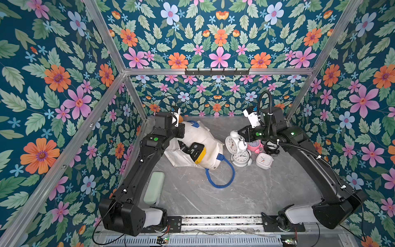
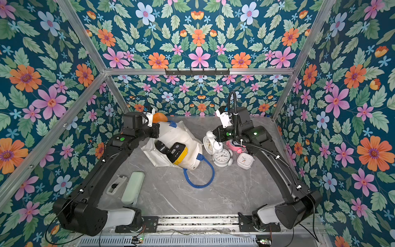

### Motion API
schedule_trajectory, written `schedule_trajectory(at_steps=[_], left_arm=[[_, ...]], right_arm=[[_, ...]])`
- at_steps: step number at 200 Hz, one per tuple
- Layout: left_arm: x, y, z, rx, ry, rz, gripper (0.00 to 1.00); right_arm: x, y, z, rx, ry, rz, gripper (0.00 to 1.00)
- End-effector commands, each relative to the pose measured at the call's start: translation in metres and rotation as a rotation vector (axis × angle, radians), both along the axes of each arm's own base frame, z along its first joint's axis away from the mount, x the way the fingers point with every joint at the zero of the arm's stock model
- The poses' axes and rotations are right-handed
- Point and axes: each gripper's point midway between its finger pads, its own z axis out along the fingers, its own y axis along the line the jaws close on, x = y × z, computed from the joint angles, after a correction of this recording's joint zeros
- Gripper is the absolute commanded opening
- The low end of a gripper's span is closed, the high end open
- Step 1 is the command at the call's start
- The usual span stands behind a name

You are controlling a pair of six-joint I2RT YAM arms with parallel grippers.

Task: Take the alarm clock out of the canvas bag
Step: Place the alarm at the center of the board.

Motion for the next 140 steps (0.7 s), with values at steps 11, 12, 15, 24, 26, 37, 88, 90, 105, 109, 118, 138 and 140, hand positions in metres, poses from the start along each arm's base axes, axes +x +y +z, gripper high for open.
schedule_trajectory(at_steps=[11,12,15,24,26,37,88,90,105,109,118,138,140], left_arm=[[0.002,-0.005,0.022,-0.038,-0.073,-0.023,0.0],[0.002,-0.005,0.023,-0.039,-0.075,-0.022,0.0],[0.002,-0.005,0.024,-0.04,-0.077,-0.023,0.0],[0.0,-0.006,0.025,-0.043,-0.079,-0.03,0.0],[0.0,-0.006,0.025,-0.045,-0.08,-0.032,0.0],[-0.001,-0.007,0.028,-0.05,-0.088,-0.038,0.0],[-0.008,-0.013,0.034,-0.076,-0.106,-0.079,0.0],[-0.008,-0.013,0.034,-0.077,-0.106,-0.078,0.0],[-0.009,-0.014,0.035,-0.08,-0.107,-0.082,0.0],[-0.009,-0.014,0.035,-0.08,-0.109,-0.082,0.0],[-0.009,-0.014,0.034,-0.08,-0.107,-0.082,0.0],[-0.009,-0.015,0.034,-0.086,-0.106,-0.085,0.0],[-0.009,-0.015,0.034,-0.086,-0.105,-0.085,0.0]], right_arm=[[0.018,0.003,0.001,0.004,-0.044,-0.009,0.0],[0.018,0.003,0.001,0.004,-0.044,-0.009,0.0],[0.02,0.003,-0.001,0.003,-0.04,-0.01,0.0],[0.025,0.004,-0.003,0.001,-0.035,-0.014,0.0],[0.026,0.005,-0.004,0.0,-0.035,-0.013,0.0],[0.032,0.006,-0.009,-0.006,-0.032,-0.019,0.0],[0.066,0.011,-0.032,-0.018,-0.01,-0.05,0.0],[0.067,0.012,-0.033,-0.018,-0.011,-0.049,0.0],[0.076,0.015,-0.039,-0.016,0.001,-0.05,0.0],[0.078,0.017,-0.041,-0.015,0.006,-0.049,0.0],[0.083,0.02,-0.045,-0.01,0.01,-0.047,0.0],[0.097,0.029,-0.06,-0.005,0.04,-0.041,0.0],[0.098,0.03,-0.061,-0.003,0.041,-0.04,0.0]])
